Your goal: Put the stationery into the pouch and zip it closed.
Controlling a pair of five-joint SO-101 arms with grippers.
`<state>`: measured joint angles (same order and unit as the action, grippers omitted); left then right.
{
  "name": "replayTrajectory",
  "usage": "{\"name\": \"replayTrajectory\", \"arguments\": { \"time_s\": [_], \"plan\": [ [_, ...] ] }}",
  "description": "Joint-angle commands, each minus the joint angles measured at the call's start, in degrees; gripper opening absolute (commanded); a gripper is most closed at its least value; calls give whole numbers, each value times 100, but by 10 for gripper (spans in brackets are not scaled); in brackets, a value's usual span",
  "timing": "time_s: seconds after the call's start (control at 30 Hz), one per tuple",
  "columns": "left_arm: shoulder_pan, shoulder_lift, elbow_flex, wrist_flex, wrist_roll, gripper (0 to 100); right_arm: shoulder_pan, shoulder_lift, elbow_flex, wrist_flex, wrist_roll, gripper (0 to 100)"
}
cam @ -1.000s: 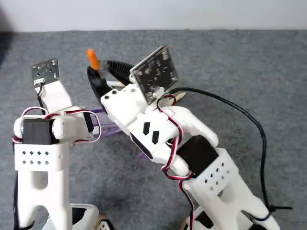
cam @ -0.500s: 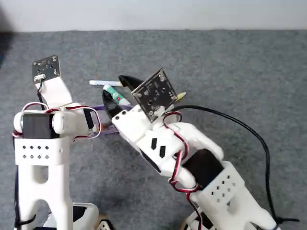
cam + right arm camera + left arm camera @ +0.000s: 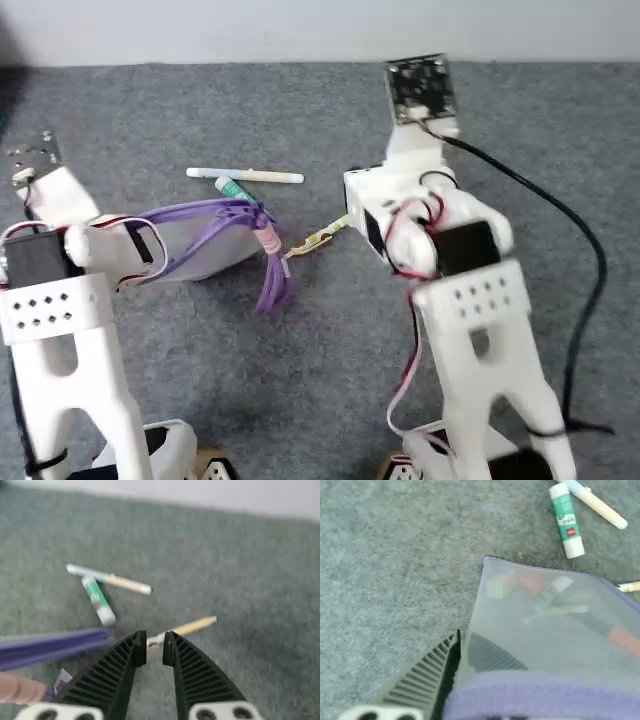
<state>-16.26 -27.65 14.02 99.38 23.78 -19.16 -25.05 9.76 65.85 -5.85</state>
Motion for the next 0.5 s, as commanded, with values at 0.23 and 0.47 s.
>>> {"name": "replayTrajectory", "arguments": {
  "time_s": [0.23,0.47],
  "plan": [
    [-378,158,13,114,53,13,84,2387,-1213,470,-62,219],
    [-369,158,22,114,53,13,92,4655,-3376,1402,-1407,221]
  ]
}}
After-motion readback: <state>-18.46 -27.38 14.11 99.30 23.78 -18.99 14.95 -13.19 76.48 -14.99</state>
